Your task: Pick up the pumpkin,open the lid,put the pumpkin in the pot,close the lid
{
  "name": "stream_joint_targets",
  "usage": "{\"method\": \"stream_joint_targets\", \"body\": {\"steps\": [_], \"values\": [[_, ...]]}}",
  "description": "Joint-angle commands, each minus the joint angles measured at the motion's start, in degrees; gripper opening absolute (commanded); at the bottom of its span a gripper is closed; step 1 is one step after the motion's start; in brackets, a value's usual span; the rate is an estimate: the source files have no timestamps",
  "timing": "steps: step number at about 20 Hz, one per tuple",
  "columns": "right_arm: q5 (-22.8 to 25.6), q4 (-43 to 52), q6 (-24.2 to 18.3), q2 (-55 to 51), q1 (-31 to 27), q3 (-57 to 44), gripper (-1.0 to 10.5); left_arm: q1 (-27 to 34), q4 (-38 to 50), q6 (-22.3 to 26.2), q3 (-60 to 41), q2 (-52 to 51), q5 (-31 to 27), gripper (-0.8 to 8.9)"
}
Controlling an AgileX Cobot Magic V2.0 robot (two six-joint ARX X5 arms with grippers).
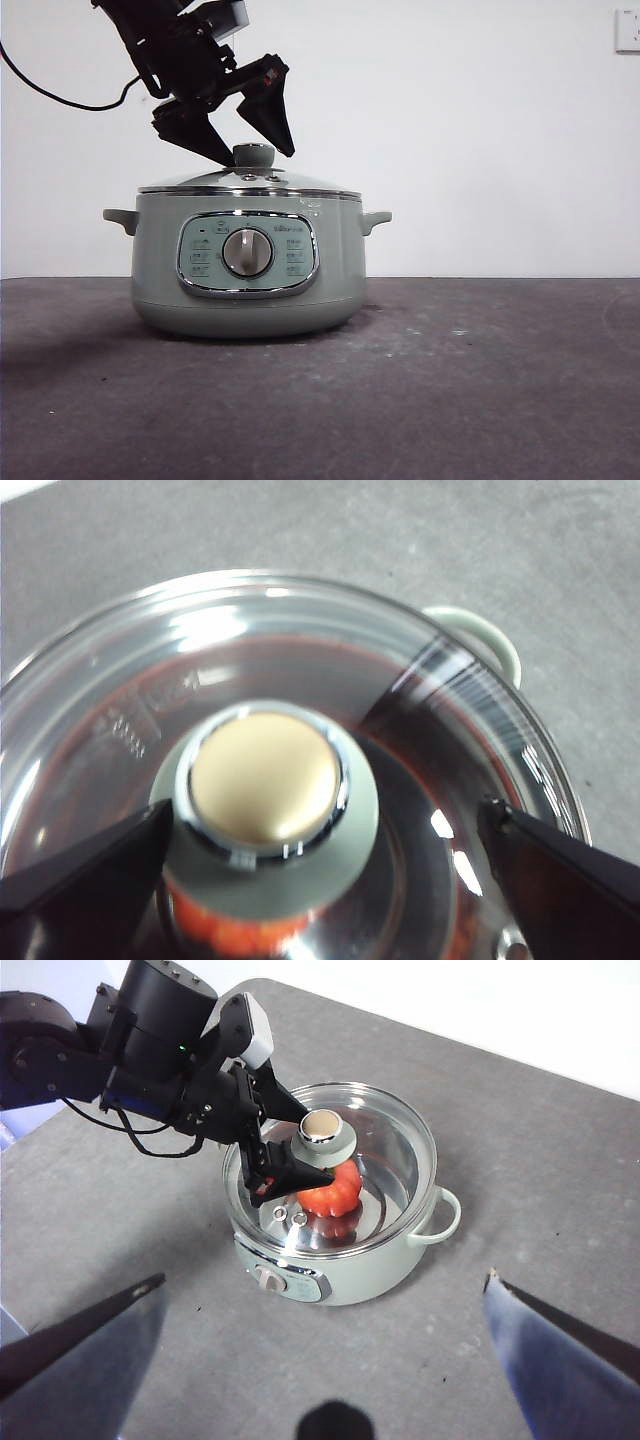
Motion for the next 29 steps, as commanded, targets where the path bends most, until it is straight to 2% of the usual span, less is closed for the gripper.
{"method": "stream_joint_targets", "body": {"steps": [1, 8, 18, 23, 26, 27, 28, 29], "values": [[0.1, 0.0, -0.1, -0.1, 0.1, -0.1, 6.9, 0.0, -2.2, -0.6, 1.2, -0.2, -0.1, 6.3], [0.1, -0.5, -0.1, -0.1, 0.1, -0.1, 6.9, 0.0, -9.2, -0.6, 7.1, -0.2, 0.0, 6.29], [0.0, -4.5, 0.0, -0.1, 0.1, -0.1, 6.9, 0.0, -30.1, -0.6, 20.7, -0.2, 0.6, 6.29], [-0.3, -10.8, 0.3, -0.1, 0.1, -0.2, 6.9, -0.2, -41.8, -1.2, 26.8, -2.4, 7.3, 6.28], [-0.3, -13.9, 0.3, -0.1, 0.1, -0.2, 6.9, -0.2, -45.9, -1.2, 26.8, -7.2, 8.7, 6.24], [-0.3, -13.9, 0.4, -0.1, 0.1, -0.2, 6.3, -0.1, -46.7, -1.2, 26.8, -9.1, 8.7, 6.04], [-0.3, -13.9, 0.4, -0.1, 0.1, -0.2, 5.2, -0.1, -47.4, -1.2, 26.8, -10.8, 8.7, 5.04], [-0.3, -13.9, 0.8, -0.1, 0.1, -0.2, 3.9, -0.1, -47.6, -1.2, 26.8, -12.6, 8.7, 3.44]]}}
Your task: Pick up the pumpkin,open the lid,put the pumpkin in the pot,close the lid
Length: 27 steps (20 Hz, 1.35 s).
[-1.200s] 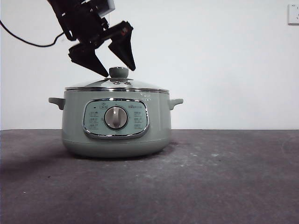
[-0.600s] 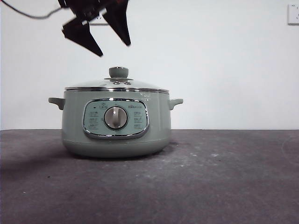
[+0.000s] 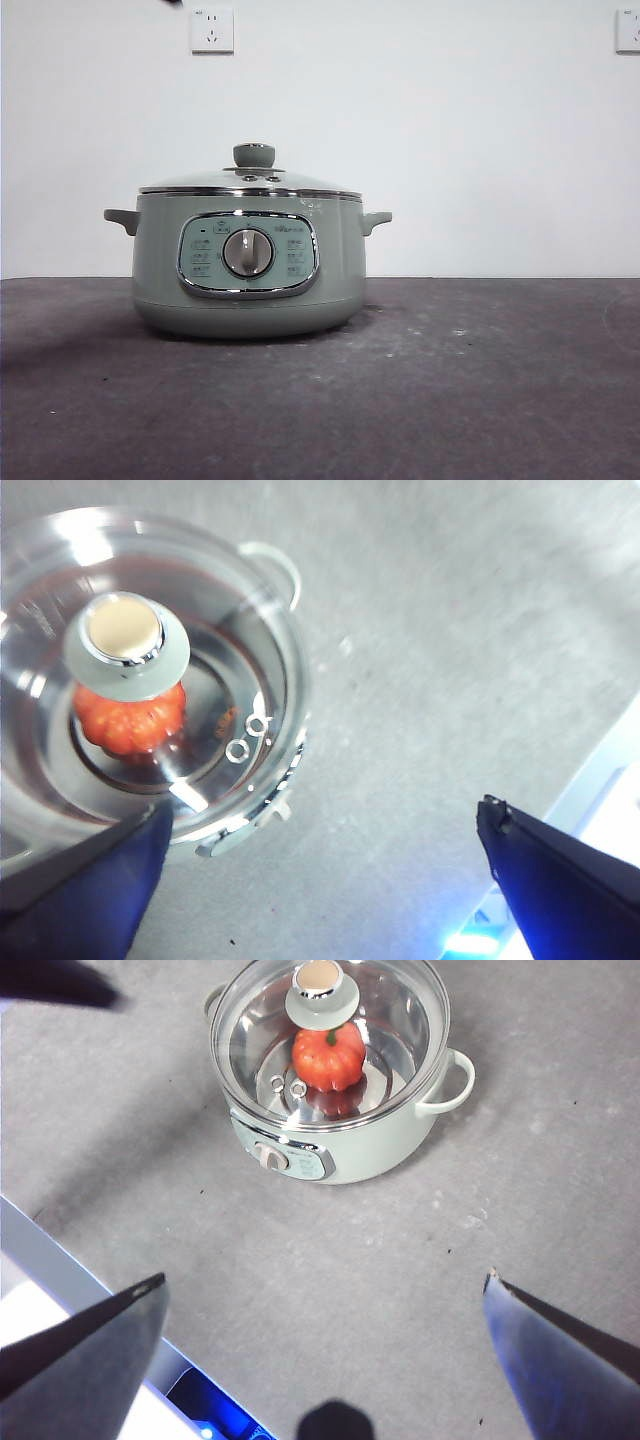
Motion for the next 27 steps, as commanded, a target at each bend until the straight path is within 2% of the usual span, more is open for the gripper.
{"method": "stream_joint_targets", "body": {"steps": [1, 2, 3, 6, 8, 22, 24, 27], "values": [[-0.1, -1.0, 0.8, -0.1, 0.1, -0.1, 2.6, -0.1, -0.5, -0.2, 0.2, -3.6, 0.5, 1.76], [-0.2, -1.0, 0.5, -0.1, 0.1, -0.1, 0.9, -0.1, -0.7, -0.2, 0.2, -5.5, 0.5, -0.1], [-0.9, -1.0, -0.2, -0.1, 0.1, -0.1, -0.3, -0.1, -0.8, -0.2, 0.2, -6.8, 0.6, -0.04], [-4.2, -0.8, -1.0, -0.1, 0.1, -0.1, 0.0, -0.1, -1.0, -0.3, 0.2, -10.3, 0.6, -0.06], [-4.2, -0.7, 0.4, -0.1, 0.1, -0.1, 0.0, -0.1, -1.0, -0.9, 0.2, -11.3, 0.6, -0.04], [-4.1, -0.7, 0.3, -0.1, 0.0, -0.1, 0.0, 0.0, -3.4, -1.2, 0.2, -11.5, 0.0, -0.04], [-4.2, -0.7, 0.3, -0.1, 0.0, -0.1, 0.0, 2.2, -2.1, -0.1, 0.2, -13.1, -2.3, -0.04], [-4.2, -0.7, 0.3, -0.1, 0.0, -0.1, 0.0, 8.0, 3.0, 0.9, -0.3, -18.9, -2.3, -0.04]]}}
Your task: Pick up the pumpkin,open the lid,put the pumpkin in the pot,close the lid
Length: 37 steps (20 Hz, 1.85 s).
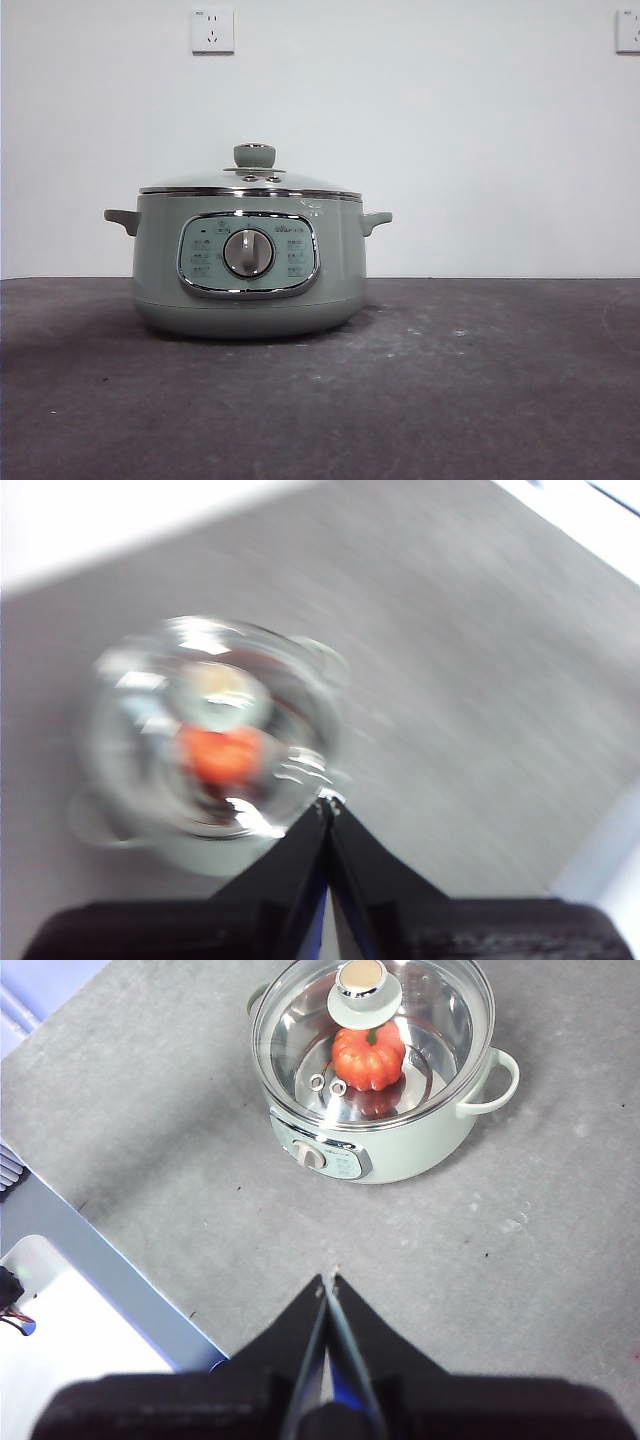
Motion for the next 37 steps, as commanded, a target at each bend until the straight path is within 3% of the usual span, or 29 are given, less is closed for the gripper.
{"method": "stream_joint_targets", "body": {"steps": [1, 5, 8, 14, 18, 22, 27, 37], "values": [[-0.1, -0.7, 0.3, -0.1, 0.0, -0.1, 0.0, 3.6, 4.3, 1.2, -0.8, -5.9, -0.1, -0.04], [-0.1, -0.7, 0.3, -0.1, 0.0, -0.1, 0.0, 11.3, 16.5, 3.1, -12.6, -18.2, -0.3, -0.04], [-0.1, -0.7, 0.3, -0.4, 0.0, -0.1, 0.0, 15.4, 30.0, 4.8, -30.1, -29.0, -0.3, -0.04], [-0.1, -0.7, 0.3, -0.4, 0.0, -0.1, 0.0, 18.7, 56.9, 4.2, -67.1, -47.1, -0.3, -0.04], [-0.1, -0.7, 0.3, -0.4, 0.0, -0.1, 0.0, 19.7, 67.6, 3.5, -86.4, -57.2, -2.8, -0.04], [-0.1, -0.7, 0.3, -0.4, 0.0, -0.1, 0.0, 19.7, 69.1, 3.5, -99.5, -65.1, -6.5, -0.04], [-0.1, -0.7, 0.3, -0.4, 0.0, -0.1, 0.0, 19.7, 70.1, 2.7, -109.7, -70.5, -6.7, -0.04], [-0.1, -0.7, 0.3, -0.4, 0.0, -0.1, 0.0, 19.6, 65.7, -0.6, -116.3, -76.3, -7.7, -0.04]]}}
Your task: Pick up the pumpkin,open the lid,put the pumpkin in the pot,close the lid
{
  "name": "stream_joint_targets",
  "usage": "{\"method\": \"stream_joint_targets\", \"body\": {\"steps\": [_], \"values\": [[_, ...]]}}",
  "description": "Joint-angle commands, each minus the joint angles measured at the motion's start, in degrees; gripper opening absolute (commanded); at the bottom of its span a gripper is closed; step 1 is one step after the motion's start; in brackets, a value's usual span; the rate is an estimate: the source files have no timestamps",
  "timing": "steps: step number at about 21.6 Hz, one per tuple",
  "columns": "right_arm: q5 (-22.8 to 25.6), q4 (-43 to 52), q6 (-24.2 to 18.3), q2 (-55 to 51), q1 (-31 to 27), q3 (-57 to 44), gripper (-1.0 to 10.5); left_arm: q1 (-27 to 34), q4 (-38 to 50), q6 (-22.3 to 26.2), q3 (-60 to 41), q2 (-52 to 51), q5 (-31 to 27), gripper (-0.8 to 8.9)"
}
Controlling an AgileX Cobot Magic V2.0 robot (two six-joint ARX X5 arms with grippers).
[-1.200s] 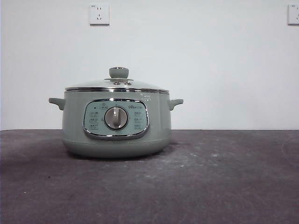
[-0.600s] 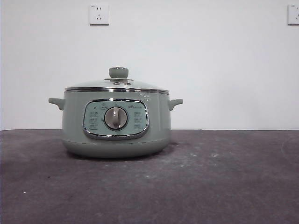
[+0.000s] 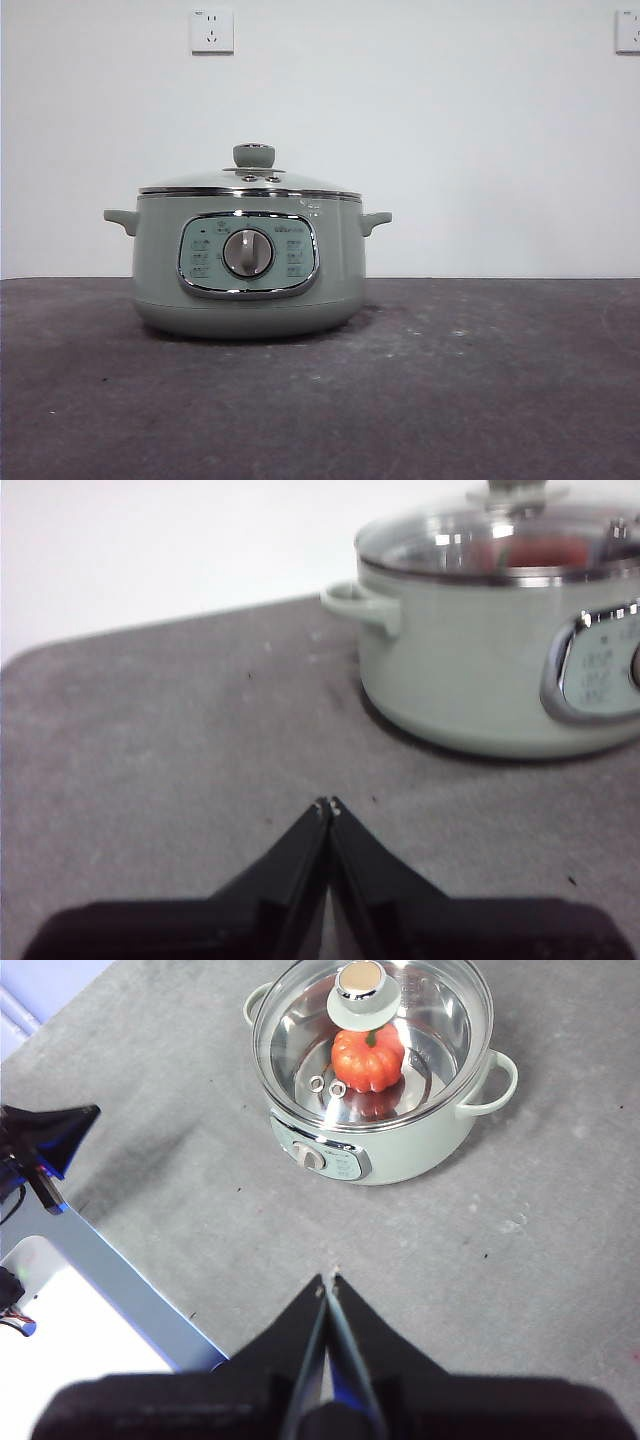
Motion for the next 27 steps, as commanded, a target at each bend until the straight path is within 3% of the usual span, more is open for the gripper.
{"method": "stream_joint_targets", "body": {"steps": [1, 18, 21, 24, 27], "values": [[-0.1, -0.7, 0.3, -0.2, 0.0, -0.1, 0.0, 0.2, -0.1, -1.2, -0.9, -0.2, 0.0, -0.04], [0.1, -0.7, 0.3, -0.3, -0.3, -0.1, 0.0, 0.2, 0.0, -2.3, -0.9, -0.2, 0.0, -0.04], [0.0, 3.0, -2.7, -3.0, -4.0, -0.1, 0.0, 0.2, 0.0, -2.3, -0.9, -0.2, 0.0, -0.04], [-0.5, 12.5, 0.5, -8.5, -9.5, -0.4, 0.0, 0.2, 0.0, -2.3, -0.9, -0.2, 0.0, -0.04], [-0.5, 20.0, 0.5, -15.9, -15.5, -5.2, 0.0, 0.2, 0.0, -2.3, -0.9, -0.2, 0.0, -0.04]]}}
